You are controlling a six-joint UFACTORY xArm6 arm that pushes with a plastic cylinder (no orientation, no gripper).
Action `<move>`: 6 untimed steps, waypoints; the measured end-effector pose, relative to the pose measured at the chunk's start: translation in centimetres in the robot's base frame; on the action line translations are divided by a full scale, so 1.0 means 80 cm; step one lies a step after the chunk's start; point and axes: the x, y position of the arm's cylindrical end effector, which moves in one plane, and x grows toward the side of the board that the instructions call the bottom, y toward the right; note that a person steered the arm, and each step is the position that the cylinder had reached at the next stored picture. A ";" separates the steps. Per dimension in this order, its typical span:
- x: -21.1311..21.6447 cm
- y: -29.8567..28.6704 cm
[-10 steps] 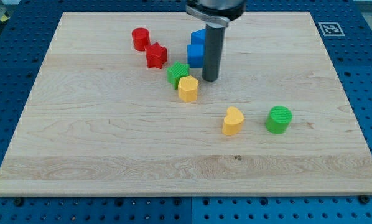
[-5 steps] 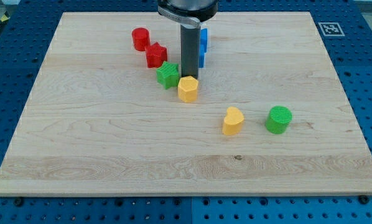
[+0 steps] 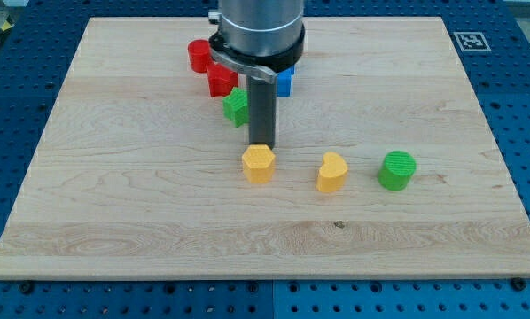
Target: Push the hexagon parallel to the left of heart
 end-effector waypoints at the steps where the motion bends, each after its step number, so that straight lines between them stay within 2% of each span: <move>1: 0.003 -0.024; 4: 0.016 -0.029; 6: -0.016 -0.021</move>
